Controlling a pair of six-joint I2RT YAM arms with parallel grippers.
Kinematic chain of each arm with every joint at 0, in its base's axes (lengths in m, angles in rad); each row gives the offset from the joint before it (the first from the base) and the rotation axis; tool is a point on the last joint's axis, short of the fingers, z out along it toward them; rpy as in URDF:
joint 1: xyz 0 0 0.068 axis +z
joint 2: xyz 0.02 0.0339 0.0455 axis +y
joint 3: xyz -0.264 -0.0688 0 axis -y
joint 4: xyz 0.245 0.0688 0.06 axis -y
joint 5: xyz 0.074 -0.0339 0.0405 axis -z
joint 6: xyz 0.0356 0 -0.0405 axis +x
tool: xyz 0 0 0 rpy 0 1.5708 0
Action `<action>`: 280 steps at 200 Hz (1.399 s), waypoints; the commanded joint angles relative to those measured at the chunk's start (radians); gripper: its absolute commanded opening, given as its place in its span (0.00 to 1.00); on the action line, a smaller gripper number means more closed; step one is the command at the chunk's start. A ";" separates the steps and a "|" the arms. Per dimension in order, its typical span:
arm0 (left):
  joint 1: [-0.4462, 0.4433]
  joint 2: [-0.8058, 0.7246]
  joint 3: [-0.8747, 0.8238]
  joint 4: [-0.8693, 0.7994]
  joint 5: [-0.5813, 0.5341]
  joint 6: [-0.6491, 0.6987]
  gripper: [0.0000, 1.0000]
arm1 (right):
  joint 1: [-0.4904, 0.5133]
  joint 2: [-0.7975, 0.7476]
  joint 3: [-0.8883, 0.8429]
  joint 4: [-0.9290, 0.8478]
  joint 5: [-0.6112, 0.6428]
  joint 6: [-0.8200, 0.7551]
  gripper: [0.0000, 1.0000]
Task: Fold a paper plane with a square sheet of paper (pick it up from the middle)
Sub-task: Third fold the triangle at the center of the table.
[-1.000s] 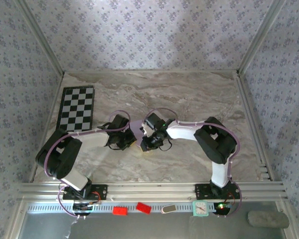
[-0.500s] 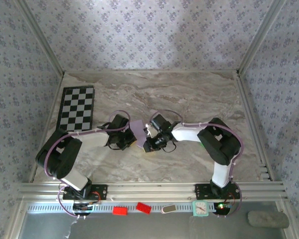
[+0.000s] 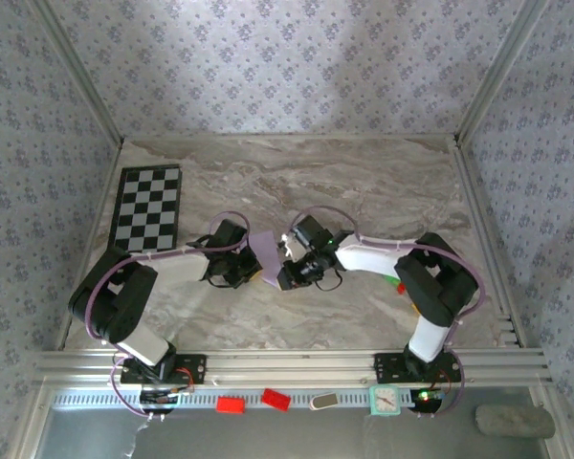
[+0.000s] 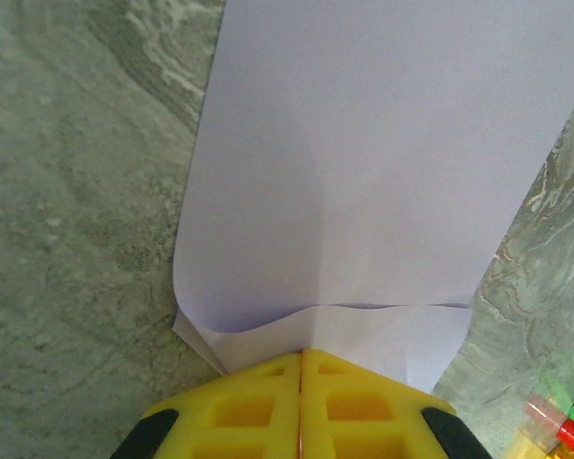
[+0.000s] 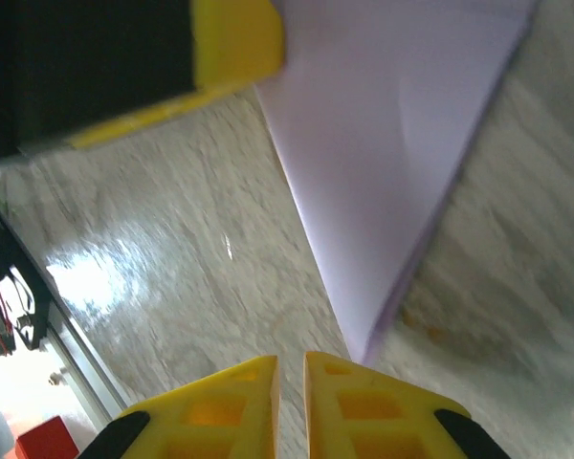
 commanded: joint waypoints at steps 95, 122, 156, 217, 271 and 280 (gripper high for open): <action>0.012 0.029 -0.003 -0.096 -0.050 0.071 0.08 | 0.020 0.156 0.092 -0.032 0.060 0.012 0.13; 0.012 -0.013 0.037 -0.083 -0.030 0.156 0.13 | 0.012 0.162 0.075 -0.032 0.056 0.024 0.12; -0.007 -0.050 0.085 -0.079 0.001 0.273 0.18 | 0.001 0.173 0.073 -0.045 0.040 0.032 0.12; -0.060 -0.010 0.054 -0.003 0.046 0.282 0.12 | -0.001 0.183 0.082 -0.046 0.023 0.041 0.12; -0.064 0.011 0.035 -0.026 0.003 0.277 0.10 | 0.000 0.169 0.075 -0.021 -0.001 0.060 0.12; -0.064 0.013 0.034 -0.029 -0.006 0.277 0.10 | 0.000 0.164 0.075 -0.011 -0.011 0.063 0.12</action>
